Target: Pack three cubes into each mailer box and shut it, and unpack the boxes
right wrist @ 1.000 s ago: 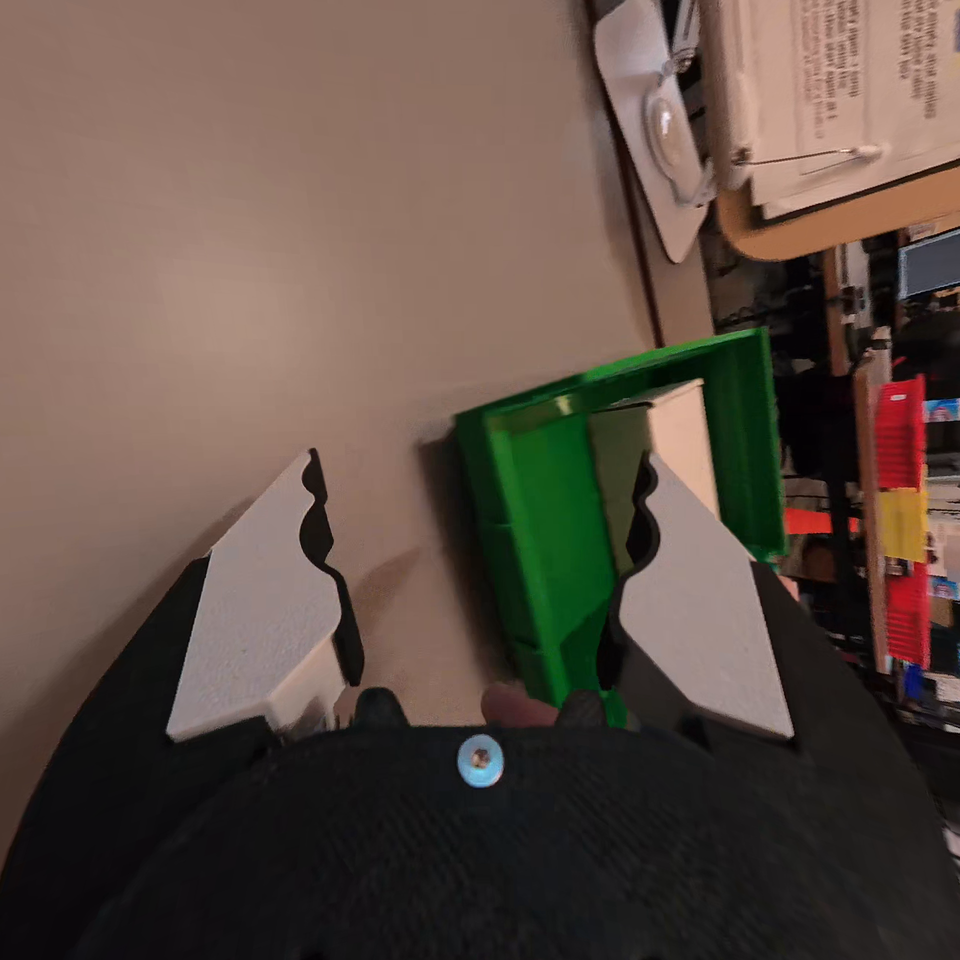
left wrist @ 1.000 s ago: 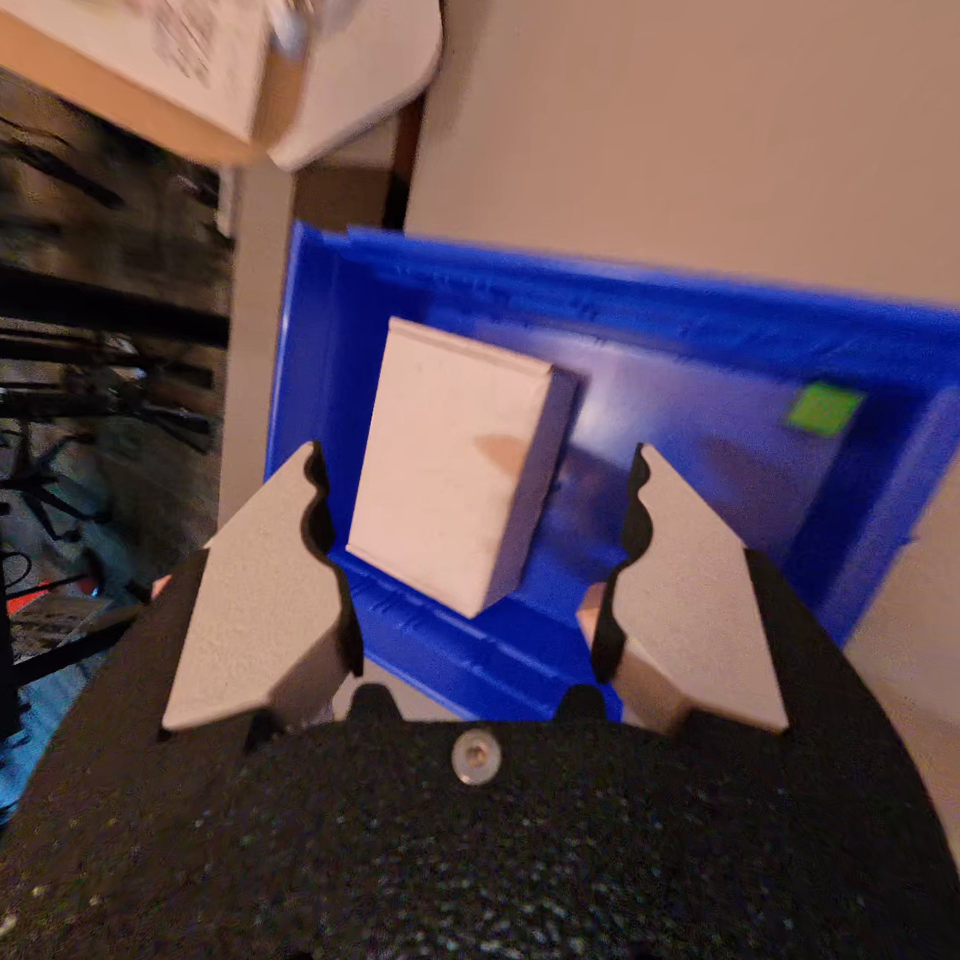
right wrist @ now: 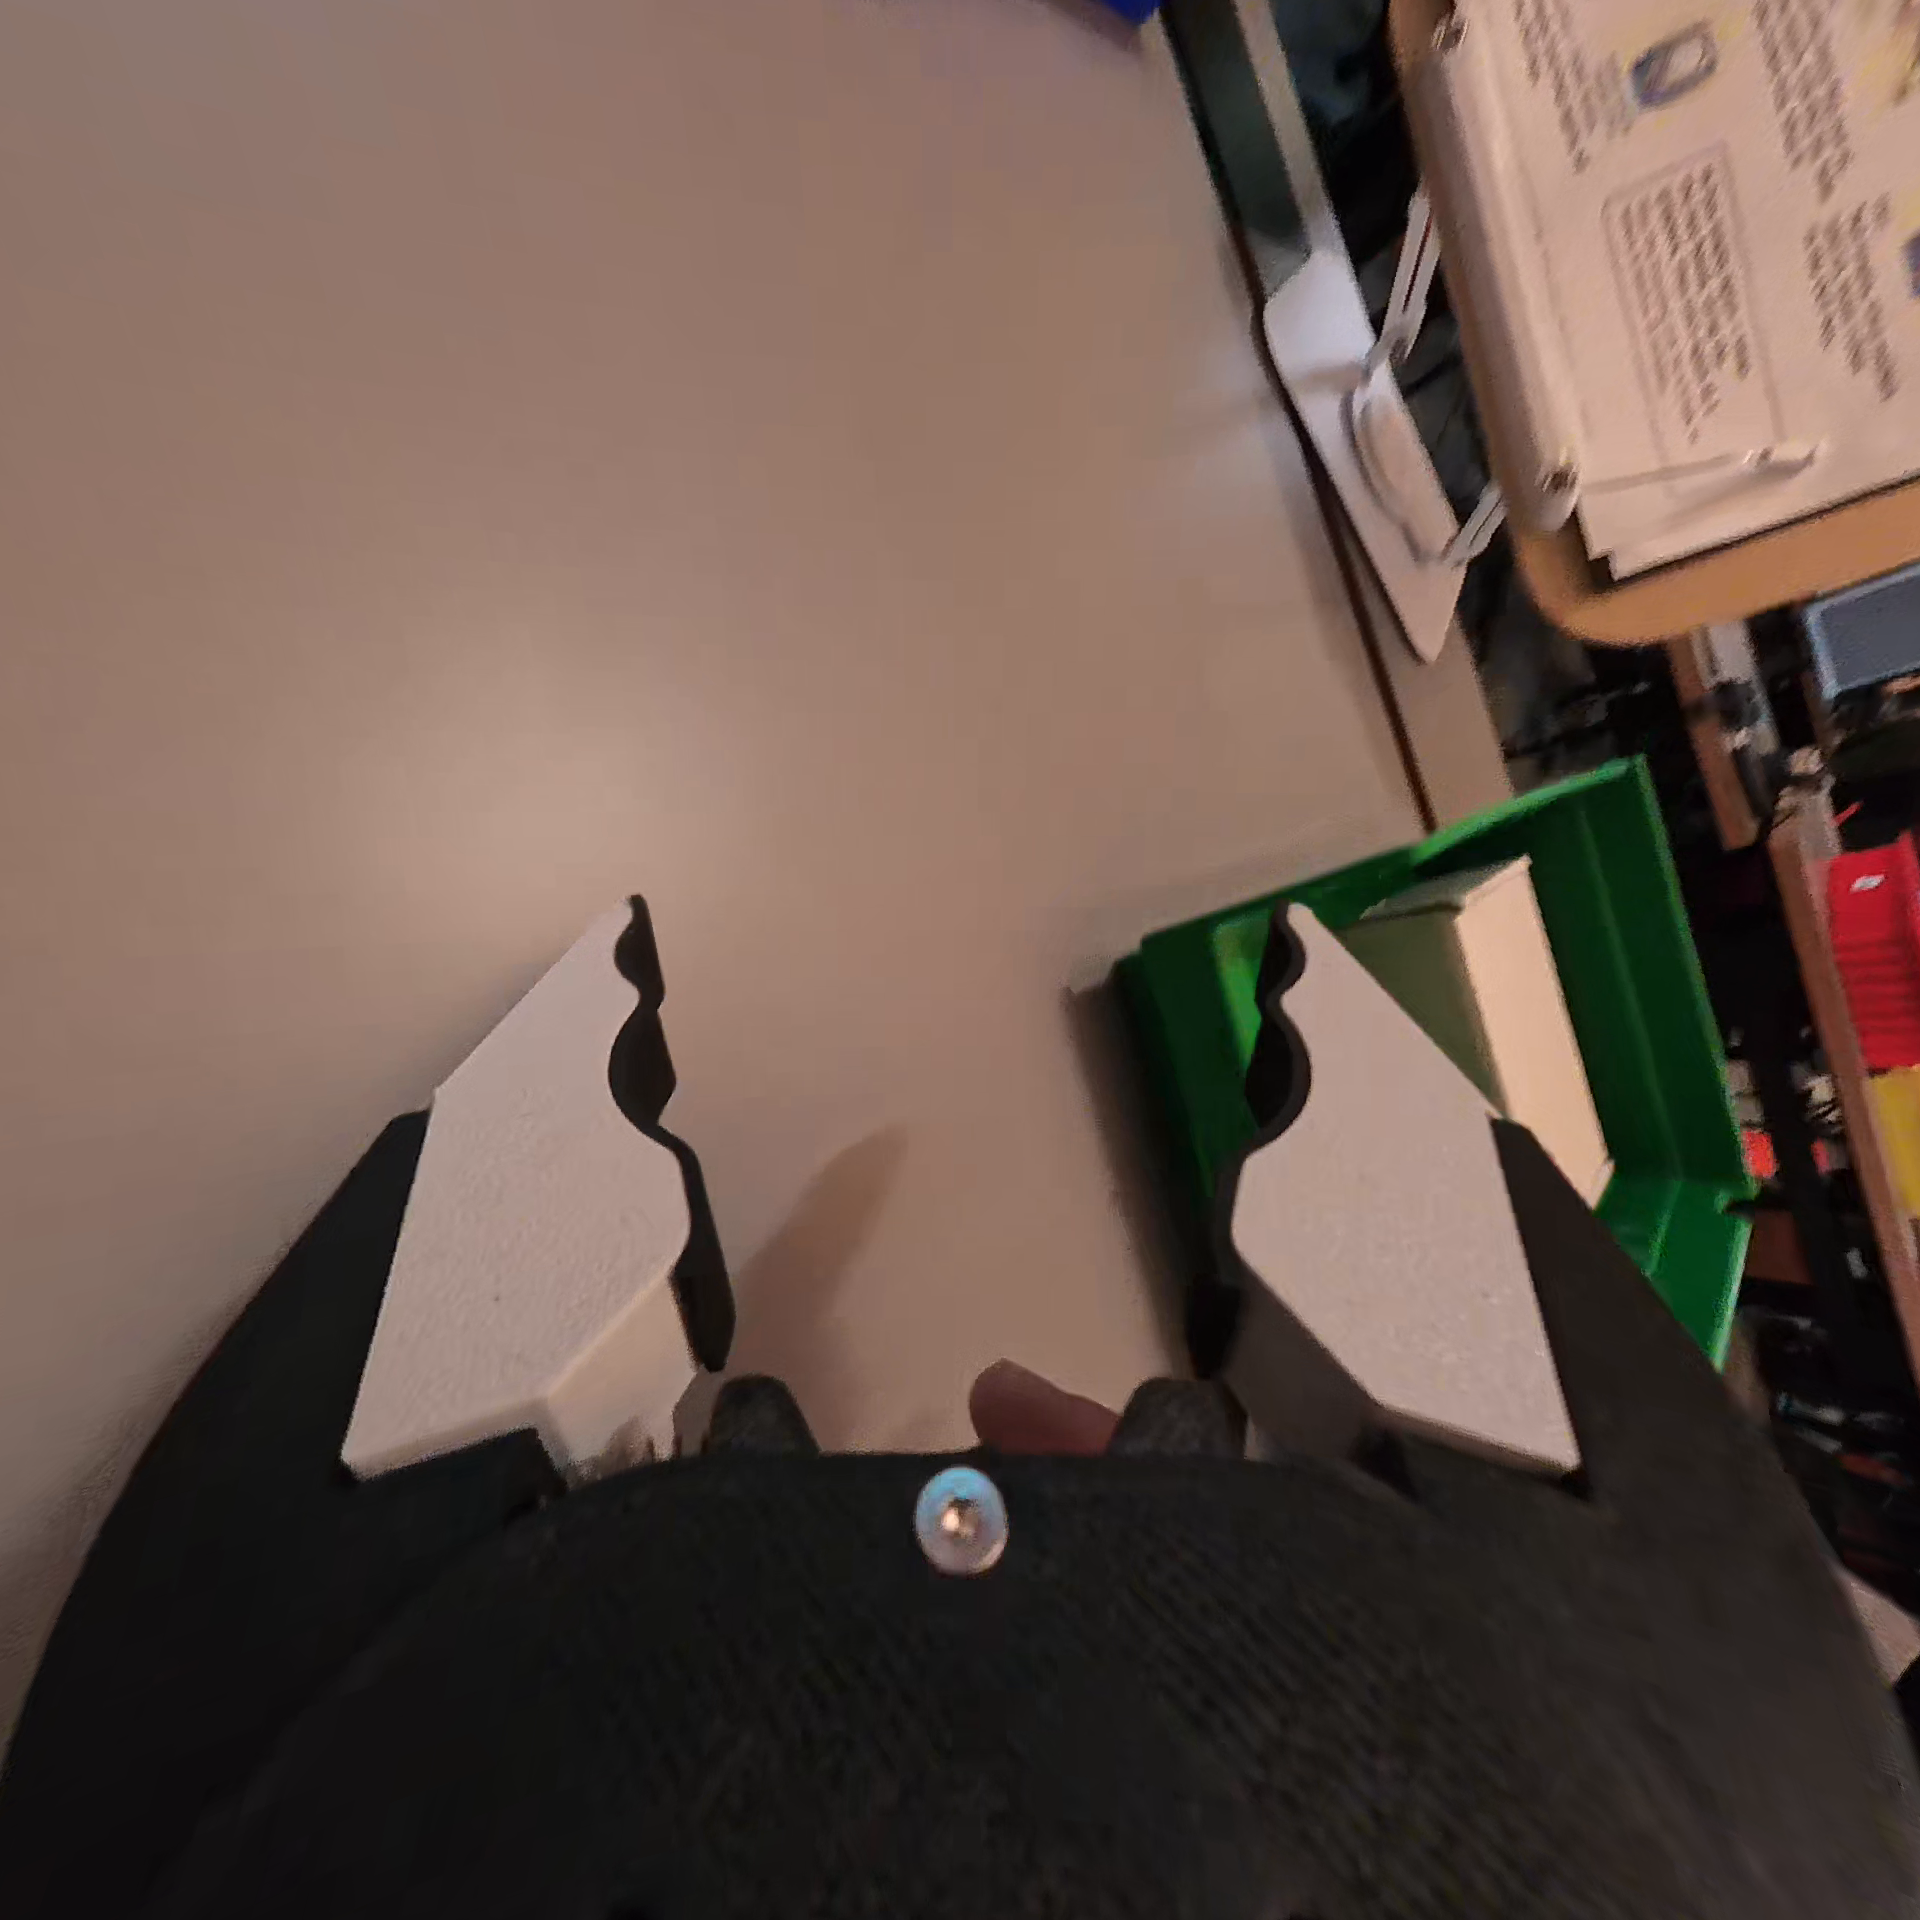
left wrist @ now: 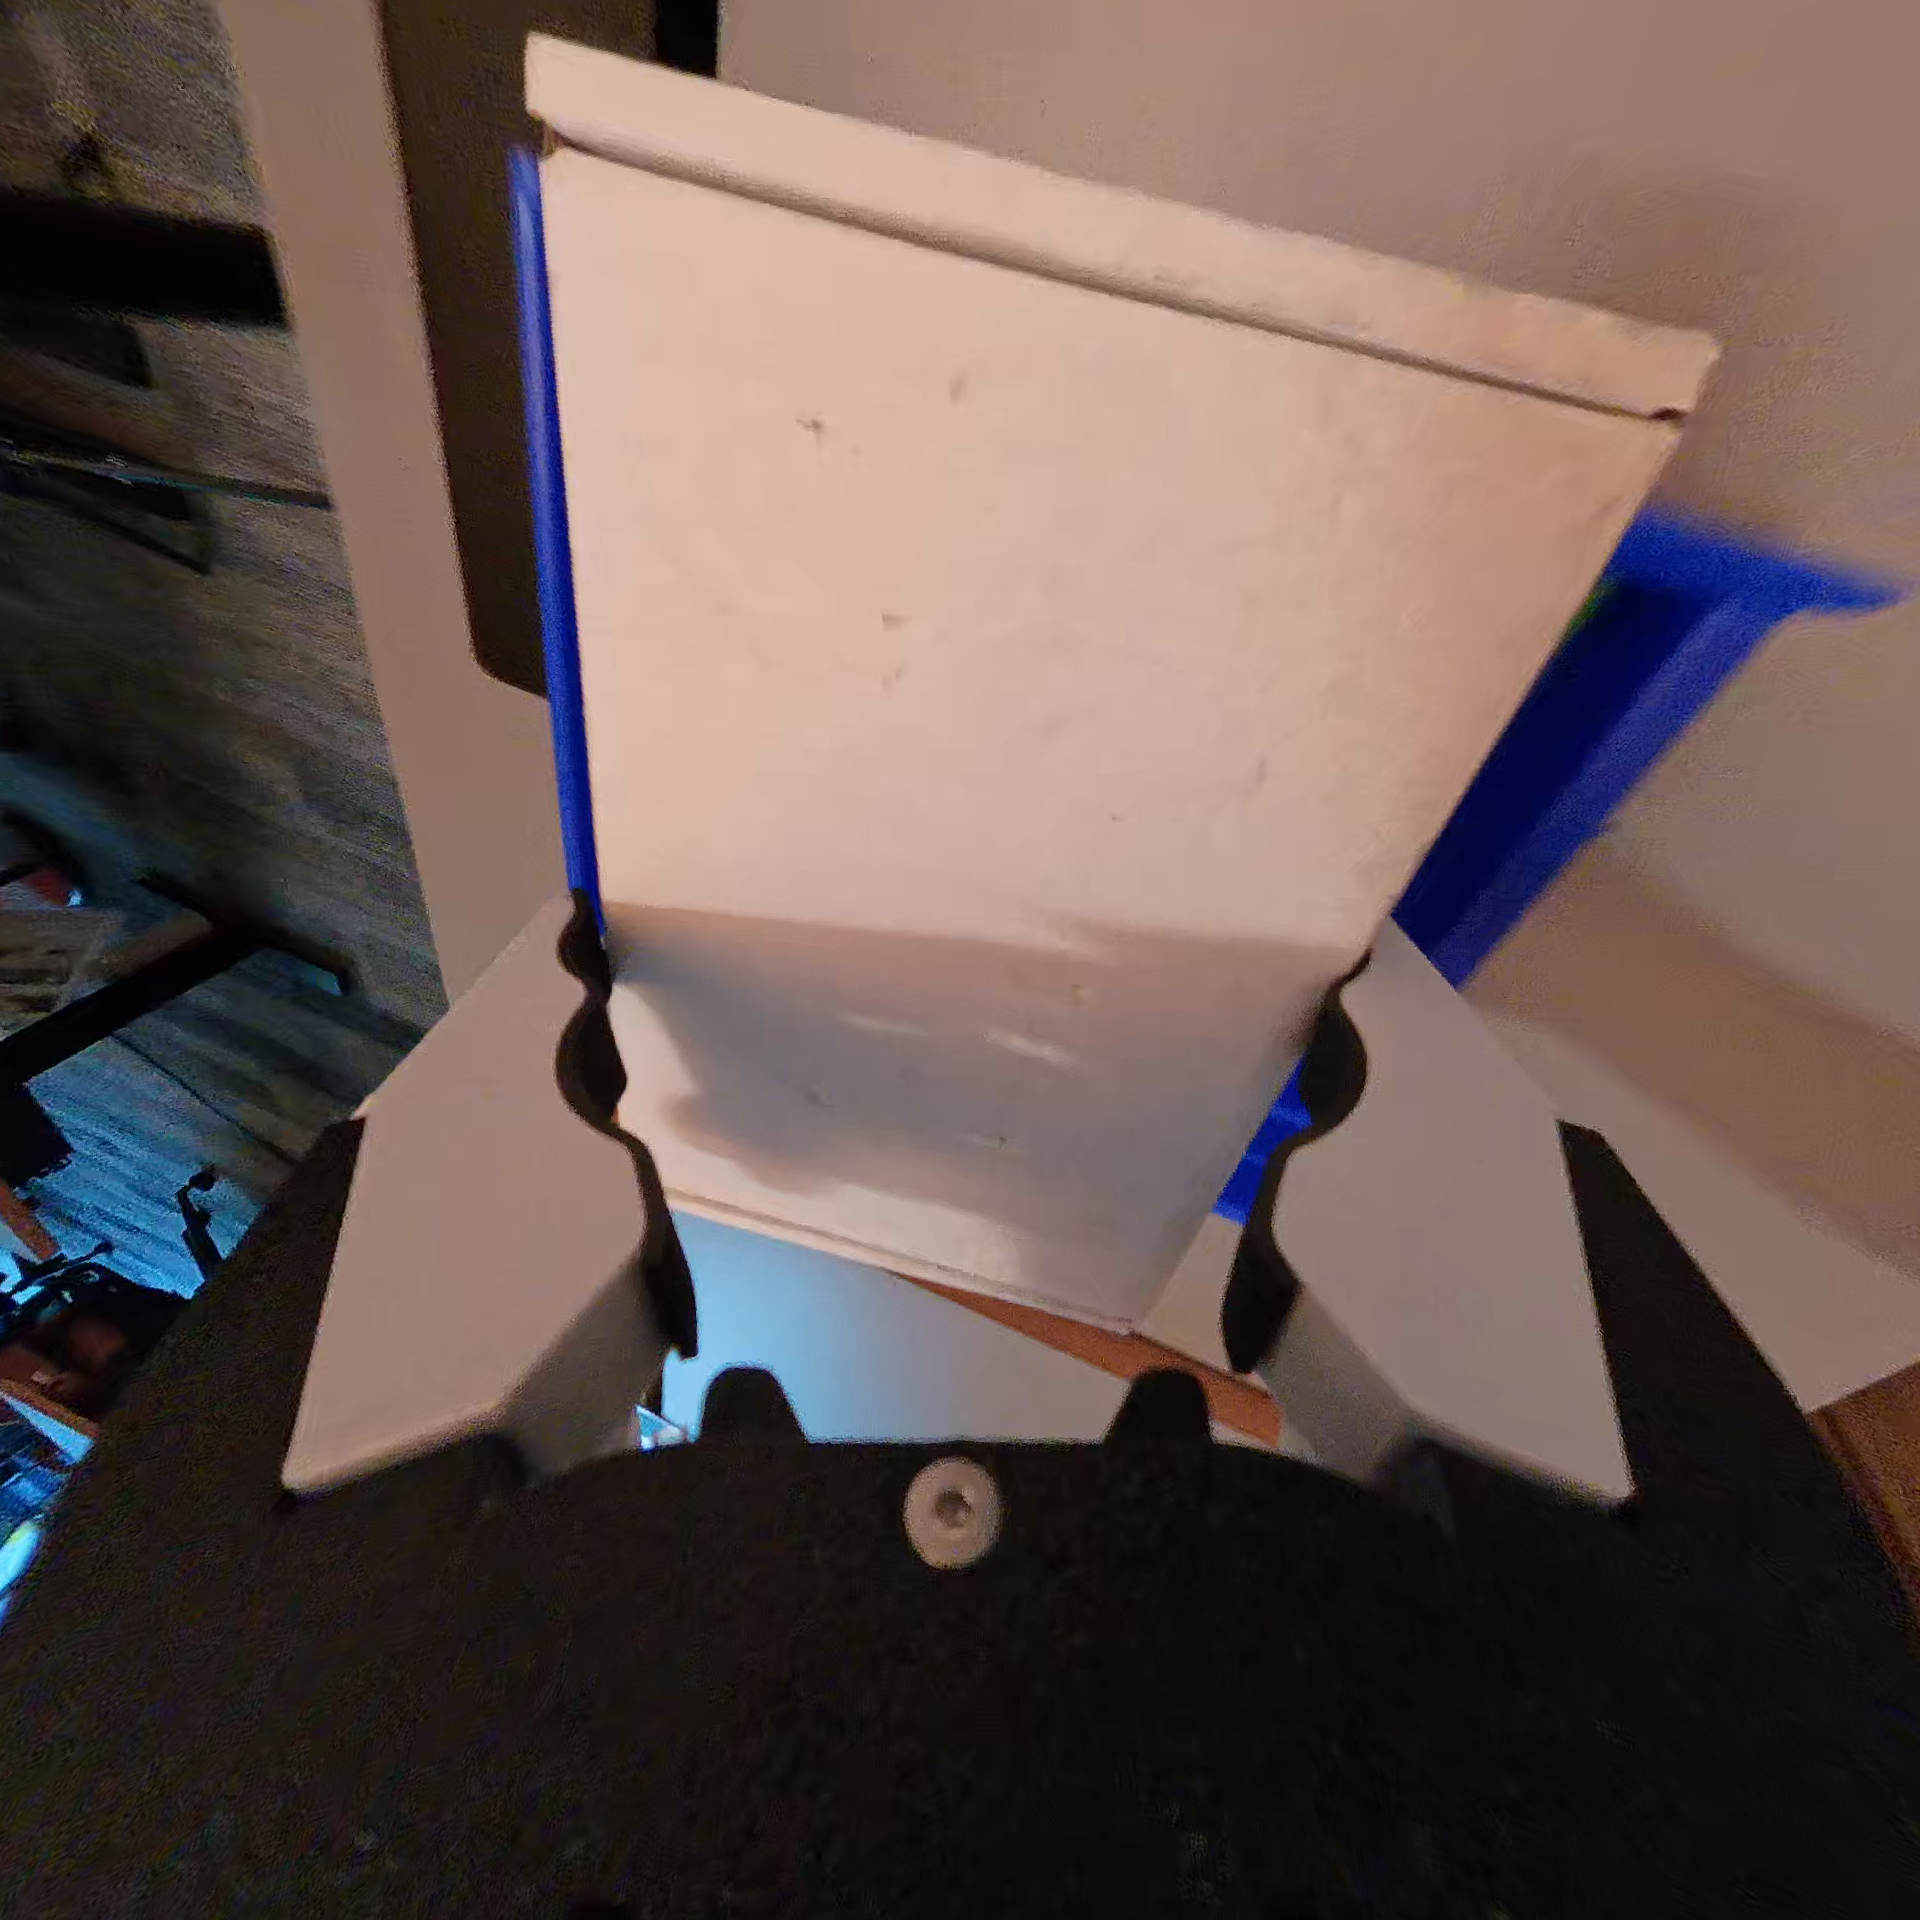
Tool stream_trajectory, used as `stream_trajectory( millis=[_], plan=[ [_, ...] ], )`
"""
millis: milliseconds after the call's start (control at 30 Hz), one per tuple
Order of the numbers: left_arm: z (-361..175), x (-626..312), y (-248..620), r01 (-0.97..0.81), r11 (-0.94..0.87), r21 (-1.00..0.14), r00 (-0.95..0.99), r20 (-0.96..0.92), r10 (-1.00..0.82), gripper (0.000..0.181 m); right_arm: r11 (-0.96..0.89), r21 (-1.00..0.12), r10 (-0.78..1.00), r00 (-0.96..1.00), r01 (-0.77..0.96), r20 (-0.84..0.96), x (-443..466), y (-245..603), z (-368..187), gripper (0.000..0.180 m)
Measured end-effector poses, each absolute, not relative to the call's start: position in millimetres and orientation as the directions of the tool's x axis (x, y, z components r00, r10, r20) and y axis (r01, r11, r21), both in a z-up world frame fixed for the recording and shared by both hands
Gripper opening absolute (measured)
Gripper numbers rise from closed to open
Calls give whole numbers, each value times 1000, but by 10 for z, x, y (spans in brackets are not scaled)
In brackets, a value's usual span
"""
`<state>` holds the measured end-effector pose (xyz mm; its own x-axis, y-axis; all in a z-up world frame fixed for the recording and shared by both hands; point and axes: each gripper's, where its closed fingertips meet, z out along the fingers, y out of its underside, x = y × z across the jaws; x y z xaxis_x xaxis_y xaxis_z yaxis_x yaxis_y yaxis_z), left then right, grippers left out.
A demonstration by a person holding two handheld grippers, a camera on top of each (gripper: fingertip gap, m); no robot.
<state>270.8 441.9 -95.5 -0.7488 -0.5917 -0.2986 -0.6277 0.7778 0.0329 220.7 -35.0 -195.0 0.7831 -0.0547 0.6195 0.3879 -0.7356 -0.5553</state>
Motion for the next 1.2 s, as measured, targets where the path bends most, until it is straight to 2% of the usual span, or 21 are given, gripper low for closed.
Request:
stream_trajectory(
  millis=[100,167,267,367,500,600,767,900,967,1000,1133,1200],
  plan=[
    [-613,2529,3672,-658,747,-94,-690,-323,-648,132,-700,-564,-66,747,438,662,2275,-138,-1828,110],
    [-633,2322,3056,-632,762,-142,-707,-296,-642,132,-667,-595,-91,744,448,662,2294,-27,-1771,106],
    [-984,1996,2190,-595,785,-173,-751,-229,-619,132,-634,-641,-124,761,433,637,2308,24,-1757,101],
    [-1504,1793,1638,-574,806,-146,-782,-193,-593,132,-670,-601,-101,748,436,656,2359,-120,-1780,101],
    [-2026,1744,1290,-590,801,-104,-776,-200,-598,132,-672,-575,31,793,467,608,2138,-296,-1903,104],
    [-2227,1786,1122,-572,815,-89,-788,-218,-576,131,-680,-497,142,761,540,633,2014,-391,-1964,105],
    [-2481,1811,986,-564,821,-89,-795,-210,-569,133,-670,-485,138,736,562,662,2026,-330,-1901,104],
    [-2392,1782,991,-541,827,-151,-797,-220,-562,125,-648,-476,161,718,594,677,2009,-248,-1918,103],
    [-2214,1768,975,-512,828,-227,-805,-208,-555,120,-631,-497,153,723,596,673,2001,-211,-1899,101],
    [-2103,1770,945,-490,823,-288,-812,-193,-551,116,-618,-509,150,725,599,672,1987,-189,-1878,101],
    [-1741,1877,803,-391,726,-566,-835,-114,-538,48,-527,-561,137,715,638,685,1876,-36,-1721,88],
    [-1720,2001,821,-394,653,-647,-817,-79,-571,14,-482,-561,141,691,674,709,1784,74,-1657,87]
  ],
)
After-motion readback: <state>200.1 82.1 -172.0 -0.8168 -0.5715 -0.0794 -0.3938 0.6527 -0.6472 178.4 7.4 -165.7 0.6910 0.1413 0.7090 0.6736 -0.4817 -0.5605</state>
